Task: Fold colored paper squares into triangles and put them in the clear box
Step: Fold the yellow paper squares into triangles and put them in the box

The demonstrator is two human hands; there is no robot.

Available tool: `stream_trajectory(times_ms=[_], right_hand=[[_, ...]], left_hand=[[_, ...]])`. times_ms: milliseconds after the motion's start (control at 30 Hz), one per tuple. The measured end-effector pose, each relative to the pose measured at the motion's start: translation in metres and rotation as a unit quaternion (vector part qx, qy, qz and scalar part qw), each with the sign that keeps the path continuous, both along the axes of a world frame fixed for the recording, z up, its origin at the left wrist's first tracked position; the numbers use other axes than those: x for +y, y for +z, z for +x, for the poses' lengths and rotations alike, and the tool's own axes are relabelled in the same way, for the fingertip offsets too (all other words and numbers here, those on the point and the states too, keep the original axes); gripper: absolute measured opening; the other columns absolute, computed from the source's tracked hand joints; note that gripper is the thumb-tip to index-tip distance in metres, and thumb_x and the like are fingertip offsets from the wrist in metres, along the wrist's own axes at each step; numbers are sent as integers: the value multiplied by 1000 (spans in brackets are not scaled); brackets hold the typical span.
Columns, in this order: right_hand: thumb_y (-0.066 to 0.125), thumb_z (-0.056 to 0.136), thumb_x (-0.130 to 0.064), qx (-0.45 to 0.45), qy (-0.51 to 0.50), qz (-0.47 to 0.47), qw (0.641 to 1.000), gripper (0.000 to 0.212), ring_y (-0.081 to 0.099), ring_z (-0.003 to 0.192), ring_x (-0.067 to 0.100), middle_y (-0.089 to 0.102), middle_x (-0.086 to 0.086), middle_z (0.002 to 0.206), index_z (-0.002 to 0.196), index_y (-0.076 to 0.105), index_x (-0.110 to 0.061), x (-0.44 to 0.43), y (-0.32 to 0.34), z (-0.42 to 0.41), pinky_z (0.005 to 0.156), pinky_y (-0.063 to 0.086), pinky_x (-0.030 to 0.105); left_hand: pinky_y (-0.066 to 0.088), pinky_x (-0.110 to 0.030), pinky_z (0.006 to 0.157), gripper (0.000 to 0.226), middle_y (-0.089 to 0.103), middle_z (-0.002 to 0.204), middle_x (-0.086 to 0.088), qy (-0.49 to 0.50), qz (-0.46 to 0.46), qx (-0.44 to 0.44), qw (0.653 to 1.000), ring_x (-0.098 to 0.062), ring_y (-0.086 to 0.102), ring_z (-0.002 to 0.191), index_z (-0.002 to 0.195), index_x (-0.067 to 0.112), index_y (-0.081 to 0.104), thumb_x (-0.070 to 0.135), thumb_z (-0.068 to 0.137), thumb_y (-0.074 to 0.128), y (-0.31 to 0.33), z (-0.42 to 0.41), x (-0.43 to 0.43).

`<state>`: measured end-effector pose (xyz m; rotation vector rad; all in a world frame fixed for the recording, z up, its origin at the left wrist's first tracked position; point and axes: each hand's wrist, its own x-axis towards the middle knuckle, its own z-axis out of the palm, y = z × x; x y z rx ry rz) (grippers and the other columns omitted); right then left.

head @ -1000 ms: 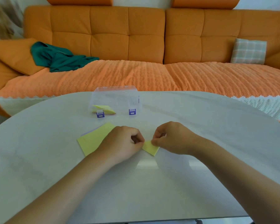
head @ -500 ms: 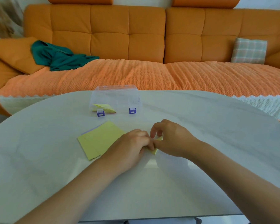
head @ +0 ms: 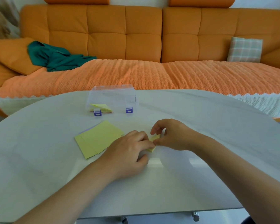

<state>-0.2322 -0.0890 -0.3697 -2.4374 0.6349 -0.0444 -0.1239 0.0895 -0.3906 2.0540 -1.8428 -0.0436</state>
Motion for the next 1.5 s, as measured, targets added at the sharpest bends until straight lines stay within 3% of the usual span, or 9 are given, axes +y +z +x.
stream_trajectory(times_ms=[267, 400, 500, 767, 967, 1067, 1100, 1233, 1500], right_hand=[[81, 78, -40, 10, 1, 6, 1000, 20, 60, 78, 4, 64, -15, 95, 96, 72, -37, -1, 2, -2, 61, 40, 10], [79, 79, -38, 14, 19, -2, 1000, 19, 61, 80, 5, 63, -14, 94, 97, 74, -39, 0, 2, -3, 63, 45, 11], [79, 81, -37, 28, 38, -12, 999, 19, 58, 81, 2, 59, -18, 95, 99, 73, -41, -1, 5, -3, 63, 40, 11], [80, 80, -40, 56, 61, 0, 997, 12, 58, 77, -8, 63, -20, 93, 84, 69, -43, -5, 10, -8, 63, 40, 9], [78, 80, -31, 15, 46, 86, 995, 10, 60, 59, -3, 70, -17, 71, 78, 68, -28, -7, 14, -12, 53, 44, 10], [76, 82, -22, -6, 35, 145, 989, 7, 64, 61, 6, 74, -4, 78, 85, 71, -25, -4, 18, -12, 55, 47, 12], [76, 83, -21, -12, 32, 152, 988, 7, 64, 61, 7, 74, -2, 80, 87, 72, -25, -4, 19, -12, 57, 49, 13], [71, 85, -20, -15, 35, 171, 985, 8, 60, 63, 7, 73, 5, 82, 91, 74, -24, 0, 19, -9, 65, 48, 21], [73, 88, -39, -76, 10, 214, 974, 15, 67, 73, 7, 76, 1, 84, 86, 79, -25, 12, 20, -1, 69, 49, 28]], left_hand=[[42, -24, 74, 31, 59, 100, 10, -10, -44, 7, 999, -9, 48, 94, 115, 28, 72, 16, 93, 55, -7, 4, 0], [33, -12, 92, 34, 57, 110, 9, 35, -61, 103, 992, -7, 45, 106, 123, 25, 68, 17, 90, 70, -5, 10, -1], [27, -16, 104, 51, 49, 126, 10, 102, -16, 71, 992, -10, 36, 121, 137, 25, 55, 36, 89, 67, -6, 17, 1], [38, -12, 77, 7, 61, 94, 16, 113, -6, 173, 978, 0, 51, 91, 91, 29, 66, 28, 87, 72, 3, 12, -2], [55, -23, 74, 19, 76, 94, -3, 146, -65, 501, 851, -15, 69, 82, 102, 13, 66, 0, 92, 55, 16, 7, -7], [59, -38, 79, 34, 73, 103, -12, 120, -102, 673, 723, -28, 69, 87, 117, 9, 61, 18, 85, 55, 20, 8, -8], [60, -39, 79, 43, 73, 104, -12, 117, -114, 683, 712, -28, 70, 88, 119, 11, 60, 28, 80, 62, 19, 9, -8], [60, -30, 77, 40, 76, 92, -3, 166, -163, 577, 783, -22, 74, 85, 113, 22, 65, 20, 77, 83, 15, 10, -8], [61, -31, 74, 36, 73, 84, -4, 131, -181, 568, 792, -22, 75, 81, 113, 25, 70, 1, 86, 73, 14, 9, -9]])
